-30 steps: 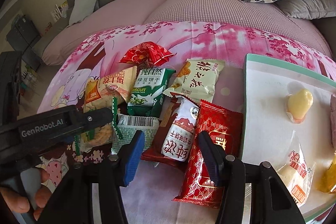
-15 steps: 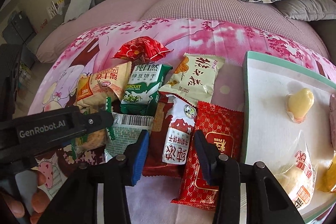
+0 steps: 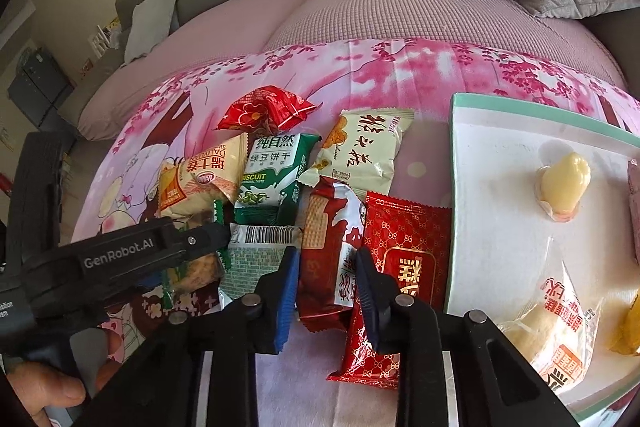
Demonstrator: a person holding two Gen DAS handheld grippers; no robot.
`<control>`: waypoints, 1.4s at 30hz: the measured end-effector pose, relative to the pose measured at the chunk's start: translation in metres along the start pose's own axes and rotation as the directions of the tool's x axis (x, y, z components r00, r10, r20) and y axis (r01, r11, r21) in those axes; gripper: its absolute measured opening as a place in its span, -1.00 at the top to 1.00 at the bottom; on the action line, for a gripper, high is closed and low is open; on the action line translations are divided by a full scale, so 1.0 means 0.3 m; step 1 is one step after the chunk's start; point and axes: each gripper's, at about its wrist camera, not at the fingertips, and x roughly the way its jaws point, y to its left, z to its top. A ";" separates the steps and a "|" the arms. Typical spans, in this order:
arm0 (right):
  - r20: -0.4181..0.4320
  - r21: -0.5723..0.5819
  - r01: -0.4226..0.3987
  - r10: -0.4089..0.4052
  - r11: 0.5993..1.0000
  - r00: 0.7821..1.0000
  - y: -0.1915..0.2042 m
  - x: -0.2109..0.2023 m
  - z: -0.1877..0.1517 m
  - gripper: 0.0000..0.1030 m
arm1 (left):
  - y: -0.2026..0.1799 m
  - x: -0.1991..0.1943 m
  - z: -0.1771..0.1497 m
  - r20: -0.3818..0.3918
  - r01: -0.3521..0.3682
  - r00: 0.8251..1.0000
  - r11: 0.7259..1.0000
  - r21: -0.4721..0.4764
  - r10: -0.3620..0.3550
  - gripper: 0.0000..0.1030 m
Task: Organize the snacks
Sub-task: 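Grasp the green biscuit pack with left tool while right tool grasps red wafer bag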
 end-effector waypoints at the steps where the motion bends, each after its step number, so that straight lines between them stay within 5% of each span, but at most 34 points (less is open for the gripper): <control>1: -0.001 -0.003 0.002 -0.002 1.000 1.000 0.001 0.002 0.000 0.42 | -0.002 -0.001 0.000 0.001 -0.003 1.000 1.000 0.001 0.003 -0.12; 10: 0.005 -0.048 0.037 -0.036 0.998 0.999 0.022 0.017 -0.006 0.42 | -0.057 0.014 -0.009 0.023 -0.106 0.994 0.990 0.090 0.104 -0.12; 28: 0.006 -0.108 0.085 -0.085 0.990 0.996 0.047 0.040 -0.018 0.07 | -0.061 0.023 -0.003 0.022 -0.107 0.994 0.990 0.089 0.105 -0.13; 34: 0.007 -0.050 0.046 -0.045 0.998 0.999 0.023 0.016 -0.009 0.40 | -0.064 0.022 -0.004 0.022 -0.108 0.994 0.990 0.090 0.106 -0.13; 42: 0.031 -0.039 0.031 -0.030 0.999 0.999 0.023 -0.028 -0.001 0.49 | -0.042 0.007 0.002 0.018 -0.082 0.997 0.994 0.066 0.081 -0.09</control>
